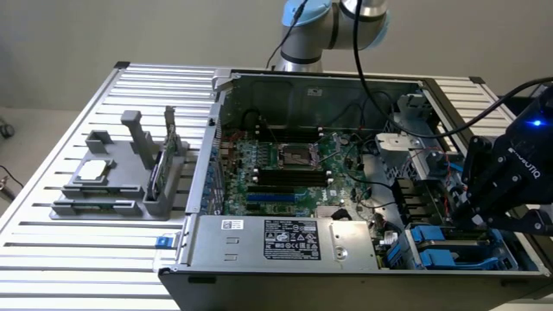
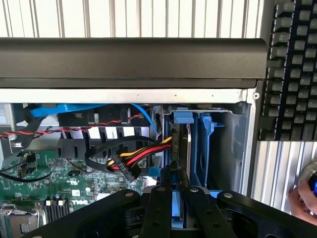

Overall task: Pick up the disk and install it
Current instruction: 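Insert the second disk wire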

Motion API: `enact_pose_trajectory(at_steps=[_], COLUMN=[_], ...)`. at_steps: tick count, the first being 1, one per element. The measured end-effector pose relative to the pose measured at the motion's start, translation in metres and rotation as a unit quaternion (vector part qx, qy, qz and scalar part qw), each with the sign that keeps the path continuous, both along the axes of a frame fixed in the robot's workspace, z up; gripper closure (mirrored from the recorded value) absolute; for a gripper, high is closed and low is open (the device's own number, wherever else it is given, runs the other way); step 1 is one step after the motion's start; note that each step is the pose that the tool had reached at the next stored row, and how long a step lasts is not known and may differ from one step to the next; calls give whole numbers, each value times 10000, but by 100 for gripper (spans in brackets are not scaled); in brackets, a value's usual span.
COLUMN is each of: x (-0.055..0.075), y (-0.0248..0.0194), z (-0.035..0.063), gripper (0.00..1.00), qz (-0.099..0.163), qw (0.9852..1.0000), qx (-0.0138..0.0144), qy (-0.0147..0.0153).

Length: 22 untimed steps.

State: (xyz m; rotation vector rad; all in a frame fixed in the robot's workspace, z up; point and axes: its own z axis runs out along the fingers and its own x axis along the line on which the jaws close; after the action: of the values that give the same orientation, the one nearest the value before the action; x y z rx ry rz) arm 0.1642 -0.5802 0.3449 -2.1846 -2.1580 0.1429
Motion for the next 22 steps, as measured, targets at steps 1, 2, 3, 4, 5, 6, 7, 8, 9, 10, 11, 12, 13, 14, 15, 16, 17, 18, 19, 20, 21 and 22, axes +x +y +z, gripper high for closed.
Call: enact_pose_trajectory(at_steps=[1, 2, 3, 4, 5, 6, 7, 8, 9, 10, 11, 12, 13, 14, 15, 16, 17, 18, 19, 20, 21, 22], x=[0, 0, 0, 1, 1, 2, 2, 4, 4, 5, 5, 5, 5, 5, 6, 6, 6, 5, 6, 6, 6, 6], y=[-3, -6, -9, -13, -17, -21, -25, -29, -32, -35, -38, -41, -43, -46, -49, -52, -55, -56, -57, -57, -58, -58], z=[0, 0, 0, 0, 0, -1, -2, -2, -3, -5, -7, -8, -9, -10, -11, -13, -15, -18, -21, -23, -25, -30], gripper=[84, 84, 84, 84, 84, 84, 84, 84, 84, 84, 84, 84, 84, 84, 84, 84, 84, 84, 84, 84, 84, 84], qz=[0, 0, 0, 0, 0, 0, 0, 0, 0, 0, 0, 0, 0, 0, 0, 0, 0, 0, 0, 0, 0, 0], qw=[10000, 10000, 10000, 10000, 10000, 10000, 10000, 10000, 10000, 10000, 10000, 10000, 10000, 9999, 9999, 9999, 9999, 9999, 9999, 9999, 9999, 9999], qx=[7, 17, 31, 45, 59, 71, 81, 88, 92, 94, 96, 97, 99, 101, 102, 105, 107, 110, 114, 117, 119, 124], qy=[1, 3, 4, 5, 5, 5, 5, 5, 6, 5, 5, 5, 5, 5, 5, 5, 5, 5, 5, 5, 5, 5])
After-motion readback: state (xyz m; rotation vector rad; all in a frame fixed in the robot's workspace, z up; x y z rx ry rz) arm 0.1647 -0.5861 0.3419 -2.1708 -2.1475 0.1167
